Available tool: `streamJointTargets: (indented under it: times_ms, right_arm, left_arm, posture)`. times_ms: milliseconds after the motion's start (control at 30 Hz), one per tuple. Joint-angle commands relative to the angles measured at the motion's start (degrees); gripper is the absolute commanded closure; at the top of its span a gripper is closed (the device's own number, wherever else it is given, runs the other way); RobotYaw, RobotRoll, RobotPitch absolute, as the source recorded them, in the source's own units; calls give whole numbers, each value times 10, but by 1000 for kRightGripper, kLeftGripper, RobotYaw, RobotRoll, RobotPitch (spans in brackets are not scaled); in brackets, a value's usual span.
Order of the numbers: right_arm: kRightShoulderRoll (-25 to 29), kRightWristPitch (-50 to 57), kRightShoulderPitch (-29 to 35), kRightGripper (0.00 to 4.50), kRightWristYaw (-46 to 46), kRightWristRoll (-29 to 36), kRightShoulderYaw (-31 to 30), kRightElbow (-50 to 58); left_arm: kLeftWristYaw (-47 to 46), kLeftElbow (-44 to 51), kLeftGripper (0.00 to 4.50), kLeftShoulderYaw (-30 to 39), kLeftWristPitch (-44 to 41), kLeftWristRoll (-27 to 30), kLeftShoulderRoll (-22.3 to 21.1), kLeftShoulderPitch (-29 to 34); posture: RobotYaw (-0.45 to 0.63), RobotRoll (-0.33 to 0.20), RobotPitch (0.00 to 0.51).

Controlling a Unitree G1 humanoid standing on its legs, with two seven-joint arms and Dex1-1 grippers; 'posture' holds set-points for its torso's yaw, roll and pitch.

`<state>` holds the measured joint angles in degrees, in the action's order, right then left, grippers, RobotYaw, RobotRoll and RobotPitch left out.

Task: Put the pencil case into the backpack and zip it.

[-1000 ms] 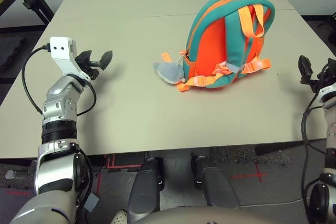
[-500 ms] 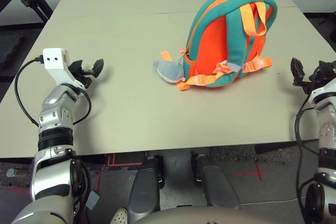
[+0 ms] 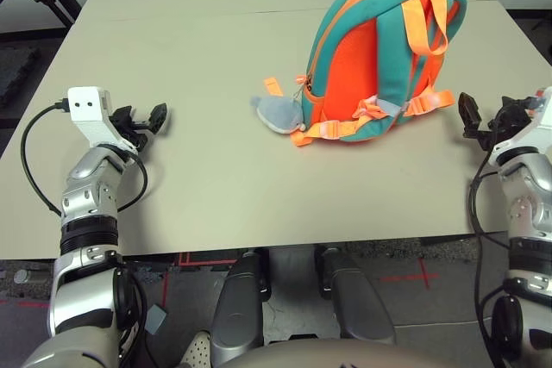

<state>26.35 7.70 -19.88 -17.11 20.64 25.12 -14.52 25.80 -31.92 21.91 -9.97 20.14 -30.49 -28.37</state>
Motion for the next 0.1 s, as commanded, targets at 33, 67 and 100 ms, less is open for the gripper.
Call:
streamJointTargets:
  times_ms: [33, 67, 100]
  right_arm:
    - [-2, -10, -2, 48, 1, -4, -3, -10]
    - [-1, -13, -4, 48, 1, -5, -2, -13]
    - [0, -16, -6, 48, 2, -6, -1, -17]
  left_arm:
    - [-4, 4, 0, 5, 4, 0, 0, 11]
    - [-4, 5, 0, 4, 5, 0, 1, 11]
    - [-3, 4, 0, 3, 5, 0, 2, 10]
  posture:
    - [-76, 0, 240]
    - [-78, 0, 237]
    - [-81, 0, 234]
